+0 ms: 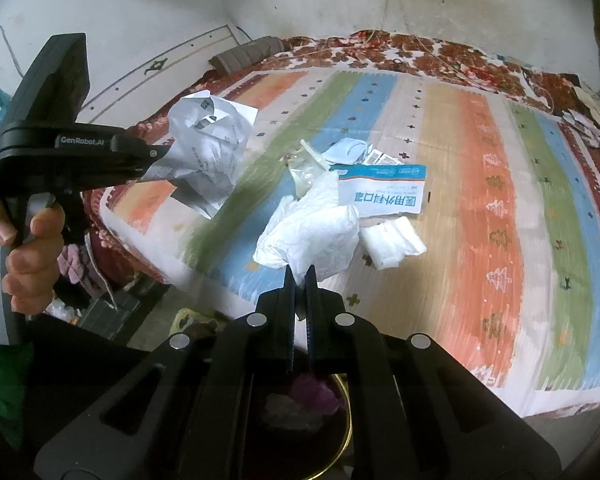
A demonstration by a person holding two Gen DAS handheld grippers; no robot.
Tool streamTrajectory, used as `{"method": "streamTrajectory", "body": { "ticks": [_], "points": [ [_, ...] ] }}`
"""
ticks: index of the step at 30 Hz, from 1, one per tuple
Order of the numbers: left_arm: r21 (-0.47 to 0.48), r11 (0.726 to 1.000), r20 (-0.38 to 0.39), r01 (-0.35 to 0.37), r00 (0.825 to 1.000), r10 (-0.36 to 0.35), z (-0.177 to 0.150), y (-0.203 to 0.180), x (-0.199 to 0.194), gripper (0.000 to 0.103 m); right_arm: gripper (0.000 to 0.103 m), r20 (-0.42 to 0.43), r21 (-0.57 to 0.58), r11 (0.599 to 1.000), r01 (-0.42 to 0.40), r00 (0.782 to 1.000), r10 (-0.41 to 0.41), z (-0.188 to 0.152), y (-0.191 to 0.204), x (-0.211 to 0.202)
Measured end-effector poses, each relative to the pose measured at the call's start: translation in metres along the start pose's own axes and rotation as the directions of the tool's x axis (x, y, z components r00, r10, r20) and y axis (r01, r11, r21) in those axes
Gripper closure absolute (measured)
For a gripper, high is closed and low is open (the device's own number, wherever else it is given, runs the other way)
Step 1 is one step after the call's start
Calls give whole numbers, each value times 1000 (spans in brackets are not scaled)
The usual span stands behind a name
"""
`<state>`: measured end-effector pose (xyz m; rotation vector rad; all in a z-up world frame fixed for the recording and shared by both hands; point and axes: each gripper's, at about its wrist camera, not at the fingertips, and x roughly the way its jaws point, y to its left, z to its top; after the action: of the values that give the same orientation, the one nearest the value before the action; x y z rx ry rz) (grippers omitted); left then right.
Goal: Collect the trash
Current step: 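Carry the paper with the left tool and the tissue with the right tool over the bin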
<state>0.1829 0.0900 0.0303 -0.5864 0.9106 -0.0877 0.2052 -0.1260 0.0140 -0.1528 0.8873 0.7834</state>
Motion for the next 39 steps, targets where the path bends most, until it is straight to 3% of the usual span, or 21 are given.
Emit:
{"method": "streamTrajectory", "body": {
  "ticks": [23, 39],
  "points": [
    [31, 999, -5, 21, 1000, -20, -80, -4, -29, 101, 99, 19, -27, 998, -57, 998, 57, -78, 32, -32],
    [95, 992, -86, -81, 992, 89, -137, -12, -16, 101, 99, -55, -30, 999, -43, 998, 41, -129, 51, -30]
  ]
}}
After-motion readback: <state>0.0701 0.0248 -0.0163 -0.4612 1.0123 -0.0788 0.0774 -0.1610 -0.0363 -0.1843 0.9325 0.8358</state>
